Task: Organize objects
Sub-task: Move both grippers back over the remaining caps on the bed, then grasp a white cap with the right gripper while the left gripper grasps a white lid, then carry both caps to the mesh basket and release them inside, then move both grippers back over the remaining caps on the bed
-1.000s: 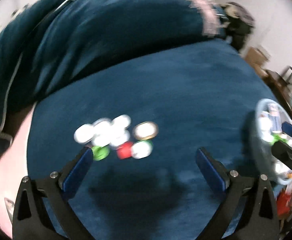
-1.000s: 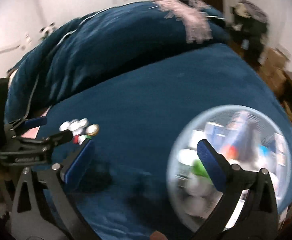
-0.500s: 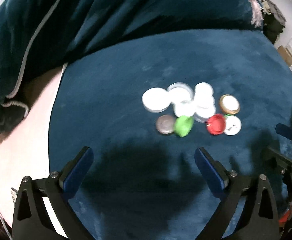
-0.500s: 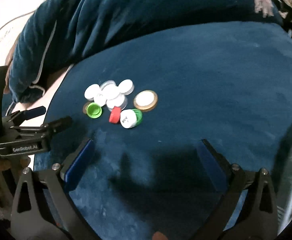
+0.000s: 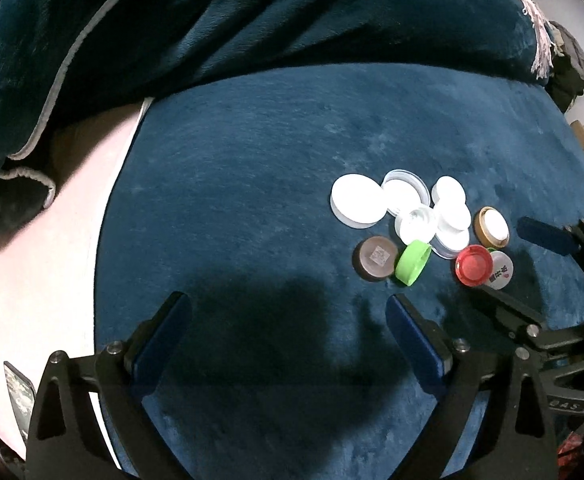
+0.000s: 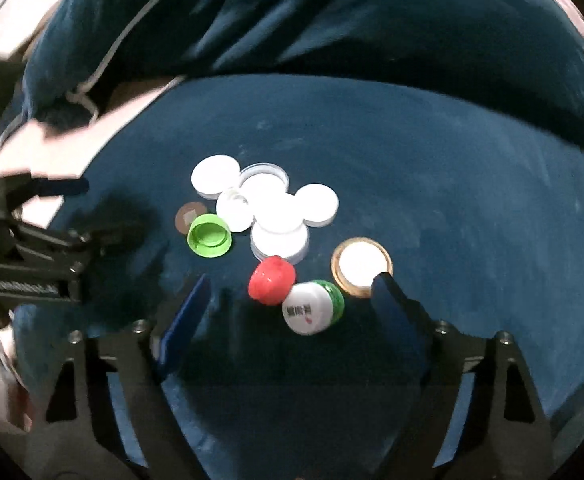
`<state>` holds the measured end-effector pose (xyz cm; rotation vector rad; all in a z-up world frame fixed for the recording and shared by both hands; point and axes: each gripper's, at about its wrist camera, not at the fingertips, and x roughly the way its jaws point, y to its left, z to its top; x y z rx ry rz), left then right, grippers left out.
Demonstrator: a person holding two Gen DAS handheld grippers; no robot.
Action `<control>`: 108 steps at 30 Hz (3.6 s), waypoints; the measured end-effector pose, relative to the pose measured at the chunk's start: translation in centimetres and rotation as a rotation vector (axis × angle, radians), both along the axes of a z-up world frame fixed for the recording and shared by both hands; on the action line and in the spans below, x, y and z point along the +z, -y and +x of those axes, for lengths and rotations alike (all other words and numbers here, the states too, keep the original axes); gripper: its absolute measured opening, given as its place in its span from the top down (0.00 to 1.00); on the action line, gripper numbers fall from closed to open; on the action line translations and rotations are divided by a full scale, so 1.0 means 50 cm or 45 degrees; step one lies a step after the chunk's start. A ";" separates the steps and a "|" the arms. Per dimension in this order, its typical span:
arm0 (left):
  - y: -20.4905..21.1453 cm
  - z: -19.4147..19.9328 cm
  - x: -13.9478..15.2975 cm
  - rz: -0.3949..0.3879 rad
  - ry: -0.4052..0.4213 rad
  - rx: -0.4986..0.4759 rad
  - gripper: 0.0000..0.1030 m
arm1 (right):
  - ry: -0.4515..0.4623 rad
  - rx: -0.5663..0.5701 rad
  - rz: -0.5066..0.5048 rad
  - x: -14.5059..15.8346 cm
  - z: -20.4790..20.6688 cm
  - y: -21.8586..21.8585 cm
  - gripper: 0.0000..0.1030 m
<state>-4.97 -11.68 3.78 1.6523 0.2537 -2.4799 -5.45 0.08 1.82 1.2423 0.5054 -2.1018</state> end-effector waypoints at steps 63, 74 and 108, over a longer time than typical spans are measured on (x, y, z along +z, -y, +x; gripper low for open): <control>-0.798 0.027 0.288 0.250 -0.234 -0.990 0.70 | -0.107 -0.923 -0.364 0.237 0.195 -0.707 0.69; -0.856 -0.004 0.234 0.343 -0.177 -0.880 0.14 | -0.010 -1.184 -0.376 0.205 0.176 -0.834 0.62; -0.195 0.001 0.082 -0.010 -0.043 -0.221 0.01 | 0.068 -0.565 -0.145 0.116 0.106 -0.331 0.00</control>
